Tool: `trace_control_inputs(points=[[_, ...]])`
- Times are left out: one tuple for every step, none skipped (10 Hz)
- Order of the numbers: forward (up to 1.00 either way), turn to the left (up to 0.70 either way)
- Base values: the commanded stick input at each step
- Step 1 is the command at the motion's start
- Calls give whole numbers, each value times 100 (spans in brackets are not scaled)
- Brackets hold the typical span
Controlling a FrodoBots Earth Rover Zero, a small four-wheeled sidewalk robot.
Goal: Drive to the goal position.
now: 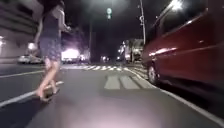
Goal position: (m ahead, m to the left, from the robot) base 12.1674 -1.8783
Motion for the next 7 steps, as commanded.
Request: trace_control_inputs(points=[[100, 0], [100, 0], [100, 0], [100, 0], [100, 0], [100, 0], [100, 0]])
